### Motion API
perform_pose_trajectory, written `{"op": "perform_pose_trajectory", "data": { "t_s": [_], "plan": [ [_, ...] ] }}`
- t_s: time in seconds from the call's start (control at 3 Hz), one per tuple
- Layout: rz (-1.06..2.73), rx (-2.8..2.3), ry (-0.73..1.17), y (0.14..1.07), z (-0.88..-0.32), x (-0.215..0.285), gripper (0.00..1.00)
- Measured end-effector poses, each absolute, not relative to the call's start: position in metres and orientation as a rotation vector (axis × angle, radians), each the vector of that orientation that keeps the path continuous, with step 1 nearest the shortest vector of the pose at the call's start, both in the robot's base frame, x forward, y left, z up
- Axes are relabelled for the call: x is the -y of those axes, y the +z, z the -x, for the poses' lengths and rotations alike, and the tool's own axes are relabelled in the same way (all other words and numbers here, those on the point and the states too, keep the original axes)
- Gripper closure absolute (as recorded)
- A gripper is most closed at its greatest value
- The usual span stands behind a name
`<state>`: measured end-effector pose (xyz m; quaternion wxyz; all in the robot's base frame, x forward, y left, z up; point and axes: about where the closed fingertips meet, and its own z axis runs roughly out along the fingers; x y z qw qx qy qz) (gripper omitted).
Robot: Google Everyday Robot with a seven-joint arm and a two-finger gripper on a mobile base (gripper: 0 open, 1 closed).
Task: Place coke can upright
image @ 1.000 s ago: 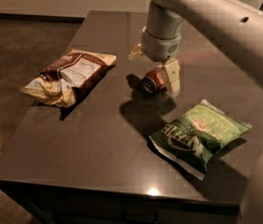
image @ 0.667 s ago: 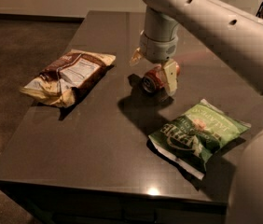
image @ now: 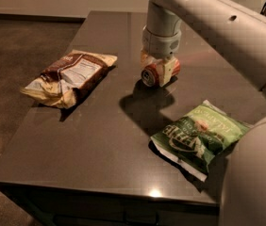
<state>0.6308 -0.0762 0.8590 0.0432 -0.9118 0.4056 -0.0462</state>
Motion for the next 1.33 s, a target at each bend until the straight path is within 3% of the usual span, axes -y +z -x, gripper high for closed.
{"op": "perform_pose_trajectory", "data": {
  "t_s": [0.33,0.67,1.33],
  "plan": [
    [2.669,-1.323,-0.077,0.883,-0.632,0.072,0.84],
    [2.472,-1.455,0.078,0.906,-0.637,0.057,1.0],
    [1.857,-1.703,0.494,0.938,-0.642,0.024,1.0]
  ]
}}
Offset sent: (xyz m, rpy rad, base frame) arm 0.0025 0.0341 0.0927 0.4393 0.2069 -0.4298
